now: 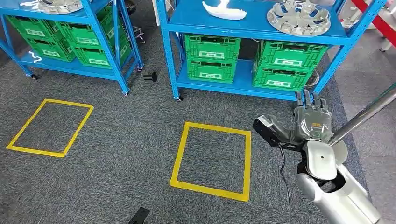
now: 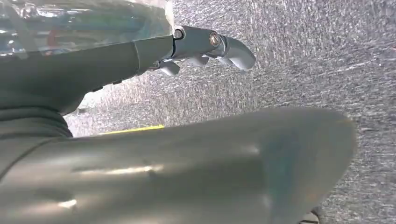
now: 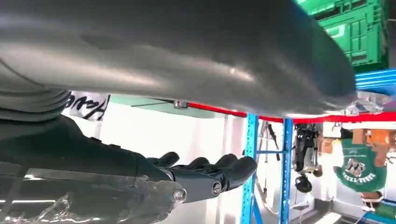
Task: Take the parts from the cabinet and place them on the table.
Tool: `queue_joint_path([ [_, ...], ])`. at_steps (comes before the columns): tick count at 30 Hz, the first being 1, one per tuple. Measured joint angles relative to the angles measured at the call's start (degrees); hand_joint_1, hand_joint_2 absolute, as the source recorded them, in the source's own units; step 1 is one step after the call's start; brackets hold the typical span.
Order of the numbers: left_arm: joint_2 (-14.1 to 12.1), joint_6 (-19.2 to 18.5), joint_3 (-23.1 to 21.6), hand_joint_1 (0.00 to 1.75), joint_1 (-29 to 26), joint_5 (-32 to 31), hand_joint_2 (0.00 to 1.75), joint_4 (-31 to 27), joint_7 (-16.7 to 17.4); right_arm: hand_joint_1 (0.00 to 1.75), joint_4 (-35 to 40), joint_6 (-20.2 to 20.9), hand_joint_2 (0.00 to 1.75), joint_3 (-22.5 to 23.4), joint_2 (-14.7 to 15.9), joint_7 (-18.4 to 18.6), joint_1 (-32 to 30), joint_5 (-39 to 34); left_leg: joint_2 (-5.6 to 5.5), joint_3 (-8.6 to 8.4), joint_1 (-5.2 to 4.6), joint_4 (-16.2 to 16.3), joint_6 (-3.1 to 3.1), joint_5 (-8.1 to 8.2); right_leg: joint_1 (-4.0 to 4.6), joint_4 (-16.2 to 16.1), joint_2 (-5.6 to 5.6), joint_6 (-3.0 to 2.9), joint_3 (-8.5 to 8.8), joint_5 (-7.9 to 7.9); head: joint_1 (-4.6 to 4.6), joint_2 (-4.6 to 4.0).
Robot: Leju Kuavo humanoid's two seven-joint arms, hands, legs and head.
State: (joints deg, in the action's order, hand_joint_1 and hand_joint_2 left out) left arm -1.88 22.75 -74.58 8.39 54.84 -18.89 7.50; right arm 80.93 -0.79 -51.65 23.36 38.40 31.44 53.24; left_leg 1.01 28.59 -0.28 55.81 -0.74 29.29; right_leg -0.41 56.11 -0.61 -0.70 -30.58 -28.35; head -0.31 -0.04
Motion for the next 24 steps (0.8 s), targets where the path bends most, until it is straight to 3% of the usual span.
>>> queue_joint_path([
  [1, 0.28, 0.00, 0.00, 0.00, 0.09, -0.09, 0.00, 0.00, 0.18, 0.00, 0.42, -0.11, 0.00, 0.20, 0.04, 0.00, -0.11, -0.06, 0.09, -0.97, 1.02, -2.06, -0.24, -0.97, 0.16, -0.15, 0.05, 0.04, 0.16, -0.36, -0.09, 0.00],
  [2, 0.35, 0.02, 0.00, 0.00, 0.24, -0.22, 0.00, 0.04, 0.20, 0.00, 0.53, -0.26, 0.00, 0.31, -0.02, 0.00, -0.03, -0.13, 0.17, -1.38, 0.90, -2.77, -0.29, -1.30, 0.24, 0.76, 0.18, 0.32, -0.31, -0.78, 0.17, 0.00],
  [5, 0.48, 0.00, -0.02, 0.00, 0.51, -0.39, 0.00, 0.11, 0.29, 0.00, 0.57, -0.31, 0.00, 0.24, -0.02, 0.00, -0.22, -0.46, 0.24, -1.52, 1.31, -2.97, -0.25, -1.19, -0.48, 13.55, 0.32, 1.32, -7.52, -5.44, 0.63, 0.00],
  [6, 0.50, -0.02, -0.07, 0.00, 0.47, -0.52, 0.00, 0.13, 0.37, 0.00, 0.57, -0.31, 0.00, 0.15, -0.04, 0.00, -0.51, -0.61, 0.24, -1.61, 1.43, -2.89, -0.03, -0.93, -0.84, 16.60, 0.31, 1.64, -9.77, -5.60, 0.66, 0.00],
  [7, 0.57, -0.04, -0.18, 0.00, 0.47, -0.66, 0.00, 0.18, 0.53, 0.00, 0.57, -0.31, 0.00, 0.09, -0.04, 0.00, -0.65, -0.70, 0.23, -1.75, 1.61, -2.73, 0.26, -0.69, -1.12, 16.80, 0.29, 1.97, -10.58, -4.44, 0.66, 0.00],
  [8, 0.61, -0.04, -0.37, 0.00, 0.48, -0.76, 0.00, 0.24, 0.61, 0.00, 0.57, -0.33, 0.00, 0.09, -0.04, 0.00, -0.68, -0.76, 0.23, -2.00, 1.91, -2.46, 0.67, -0.25, -1.40, 14.59, 0.26, 2.31, -10.16, -2.01, 0.66, 0.00],
  [10, 0.72, -0.02, -0.61, 0.00, 0.53, -0.94, 0.00, 0.31, 0.68, 0.00, 0.57, -0.48, 0.00, 0.11, -0.04, 0.00, -0.68, -0.83, 0.22, -2.79, 2.82, -1.24, 1.88, 1.35, -2.07, 4.48, -0.20, 3.34, -6.27, 4.94, 0.70, 0.00],
  [11, 0.55, -0.02, -0.66, 0.00, 0.55, -1.01, 0.00, 0.44, 0.77, 0.00, 0.55, -0.53, 0.00, 0.09, -0.07, 0.00, -0.83, -0.94, 0.18, -2.36, 2.75, -0.93, 2.63, 2.07, -1.88, 3.70, -0.45, 3.90, -5.73, 3.46, 0.98, 0.00],
  [12, 0.50, 0.02, -0.78, 0.00, 0.82, -1.03, 0.00, 0.63, 0.77, 0.00, 0.68, -0.61, 0.00, -0.07, -0.09, 0.00, -0.73, -1.03, 0.28, -2.01, 2.42, -0.08, 3.20, 2.69, -1.79, 2.60, -0.28, 3.19, -5.19, 2.73, 2.13, 0.00],
  [13, 0.52, 0.07, -0.87, 0.00, 0.85, -1.03, 0.00, 0.68, 0.81, 0.00, 0.68, -0.63, 0.00, 0.04, -0.11, -0.02, -0.98, -1.18, 0.25, -1.79, 2.21, -0.29, 3.28, 2.67, -1.75, 3.20, -0.06, 1.37, -5.49, 2.13, 1.82, -0.02],
  [14, 0.59, 0.00, -0.94, 0.00, 0.83, -1.15, 0.00, 0.68, 0.79, 0.00, 0.77, -0.70, 0.00, 0.09, -0.11, -0.02, -1.27, -1.20, 0.40, -2.05, 2.22, -0.48, 3.45, 2.80, -1.70, 3.41, 0.01, 0.72, -5.73, 1.69, 0.68, 0.00],
  [17, 0.61, 0.02, -1.01, 0.00, 1.06, -1.42, 0.00, 0.72, 0.83, 0.00, 0.92, -0.81, 0.00, 0.15, -0.11, -0.02, -1.34, -1.25, 0.36, -2.55, 2.65, 0.20, 4.02, 3.94, -1.55, 3.48, 0.51, -0.66, -5.12, 0.86, -0.07, 0.00],
  [19, 0.59, 0.07, -1.03, 0.00, 1.35, -1.66, 0.00, 0.79, 0.79, 0.00, 1.07, -0.88, 0.00, 0.31, -0.13, -0.04, -1.03, -1.25, -0.08, 2.61, 2.28, 9.68, 3.62, 7.29, -1.15, 3.20, 0.64, -1.46, -3.96, 0.12, -0.61, 0.00],
  [21, 0.57, 0.07, -1.03, 0.00, 1.15, -1.70, 0.00, 0.88, 0.79, 0.00, 1.05, -0.88, 0.00, 0.09, -0.15, -0.04, -1.38, -1.31, -0.09, 8.71, 1.88, 18.81, 3.11, 8.71, -0.59, 3.05, 0.97, -1.86, -2.73, -0.83, -1.03, 0.00],
  [22, 0.57, 0.07, -1.05, 0.00, 0.99, -1.75, 0.00, 0.92, 0.81, 0.00, 1.05, -0.88, 0.00, 0.02, -0.15, -0.04, -1.52, -1.33, -0.10, 10.51, 1.65, 19.96, 2.74, 7.65, -0.29, 3.05, 1.24, -2.02, -1.97, -1.38, -1.11, 0.00],
  [23, 0.57, 0.07, -1.05, 0.00, 0.89, -1.79, 0.00, 0.94, 0.81, 0.00, 1.05, -0.85, 0.00, 0.02, -0.15, -0.04, -1.58, -1.35, -0.13, 11.07, 1.36, 18.89, 2.19, 5.00, -0.04, 3.03, 1.49, -2.08, -1.09, -1.98, -1.22, 0.00],
  [24, 0.57, 0.07, -1.05, 0.00, 0.89, -1.81, 0.00, 0.96, 0.81, 0.00, 1.07, -0.85, 0.00, 0.02, -0.20, -0.04, -1.52, -1.35, -0.23, 10.71, 0.91, 15.12, 1.38, 0.87, 0.30, 3.01, 1.81, -2.09, 0.10, -2.72, -1.35, 0.00],
])
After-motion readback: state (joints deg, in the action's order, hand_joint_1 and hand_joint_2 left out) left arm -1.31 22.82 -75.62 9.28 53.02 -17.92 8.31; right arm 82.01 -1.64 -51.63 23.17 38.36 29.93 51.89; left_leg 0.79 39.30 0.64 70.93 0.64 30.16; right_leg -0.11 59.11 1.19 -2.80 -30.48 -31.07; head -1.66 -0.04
